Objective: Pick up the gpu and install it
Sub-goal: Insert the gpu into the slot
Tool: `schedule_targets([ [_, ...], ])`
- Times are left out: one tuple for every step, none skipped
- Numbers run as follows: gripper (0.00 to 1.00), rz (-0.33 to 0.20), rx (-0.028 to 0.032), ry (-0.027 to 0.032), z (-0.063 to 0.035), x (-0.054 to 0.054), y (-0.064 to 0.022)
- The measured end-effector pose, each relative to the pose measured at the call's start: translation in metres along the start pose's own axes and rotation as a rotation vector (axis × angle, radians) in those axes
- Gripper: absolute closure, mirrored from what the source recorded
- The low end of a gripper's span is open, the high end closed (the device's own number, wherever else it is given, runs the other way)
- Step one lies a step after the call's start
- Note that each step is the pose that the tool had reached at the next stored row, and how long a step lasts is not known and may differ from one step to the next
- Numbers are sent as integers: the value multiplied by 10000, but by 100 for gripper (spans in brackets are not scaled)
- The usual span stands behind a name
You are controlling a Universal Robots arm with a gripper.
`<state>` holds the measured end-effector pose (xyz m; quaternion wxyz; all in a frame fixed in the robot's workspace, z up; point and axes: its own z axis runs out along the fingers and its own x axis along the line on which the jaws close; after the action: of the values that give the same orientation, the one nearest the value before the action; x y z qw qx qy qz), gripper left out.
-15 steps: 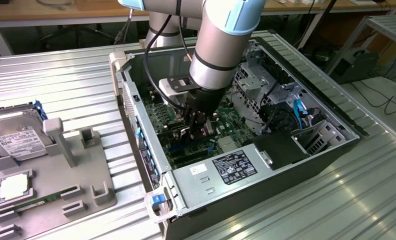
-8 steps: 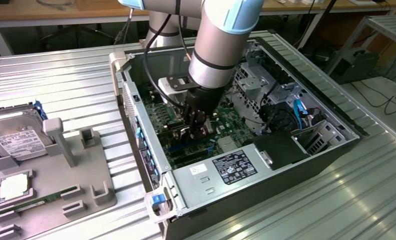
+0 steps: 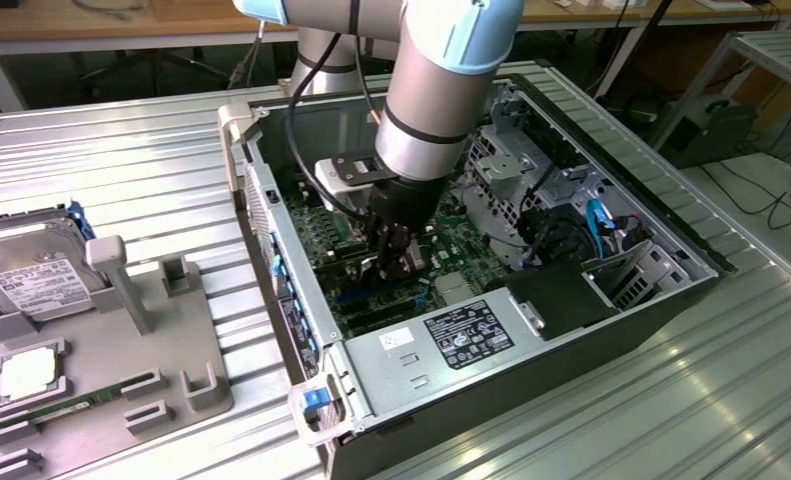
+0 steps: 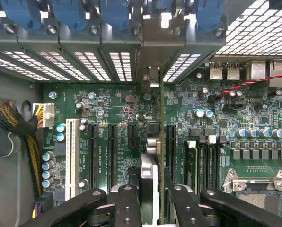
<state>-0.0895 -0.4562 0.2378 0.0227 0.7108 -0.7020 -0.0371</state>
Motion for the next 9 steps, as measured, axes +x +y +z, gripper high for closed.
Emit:
schedule_targets([
  [72, 0, 0, -1, 0, 0, 0],
  [72, 0, 0, -1, 1, 0, 0],
  [72, 0, 0, -1, 0, 0, 0],
  [72, 0, 0, -1, 0, 0, 0],
  [72, 0, 0, 0, 0, 0, 0],
  [72, 0, 0, -1, -1, 0, -1],
  [72, 0, 1, -4, -5, -2, -3],
  [72, 1, 5, -9, -12, -4, -6],
  [72, 1, 2, -5, -26, -4, -6],
])
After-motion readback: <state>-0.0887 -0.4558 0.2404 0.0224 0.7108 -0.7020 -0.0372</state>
